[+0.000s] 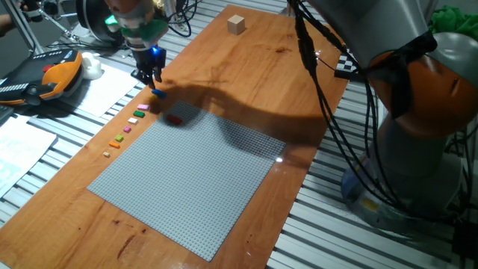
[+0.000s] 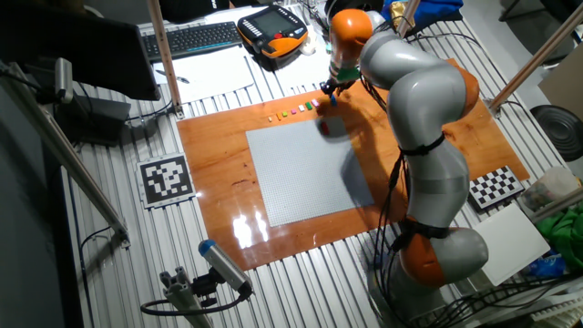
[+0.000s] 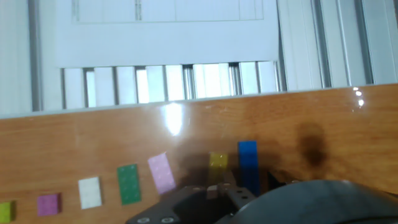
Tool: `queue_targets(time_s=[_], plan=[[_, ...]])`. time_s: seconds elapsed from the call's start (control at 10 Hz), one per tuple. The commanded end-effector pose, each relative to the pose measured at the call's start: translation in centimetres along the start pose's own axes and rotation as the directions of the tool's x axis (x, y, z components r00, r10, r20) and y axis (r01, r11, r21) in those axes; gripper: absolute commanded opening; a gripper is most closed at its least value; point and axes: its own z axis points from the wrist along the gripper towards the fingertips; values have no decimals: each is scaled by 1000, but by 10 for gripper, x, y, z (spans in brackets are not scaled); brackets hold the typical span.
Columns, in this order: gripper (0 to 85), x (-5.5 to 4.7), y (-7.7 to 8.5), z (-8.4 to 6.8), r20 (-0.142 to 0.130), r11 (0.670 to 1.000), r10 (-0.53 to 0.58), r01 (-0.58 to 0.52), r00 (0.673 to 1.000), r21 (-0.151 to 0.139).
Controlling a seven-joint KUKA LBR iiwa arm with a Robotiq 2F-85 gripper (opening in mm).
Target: Stack small Lego blocks randomly, one at a time
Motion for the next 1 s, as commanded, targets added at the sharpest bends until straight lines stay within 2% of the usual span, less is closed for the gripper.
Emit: queue_targets(time_s=[0.0,0.5,0.9], plan=[[340,-2,-3,5,8,1000,-8,8,1000,3],[340,-3,-8,27,32,999,-37,37,999,-7],[340,-3,-7,35,37,999,-36,37,999,-22]])
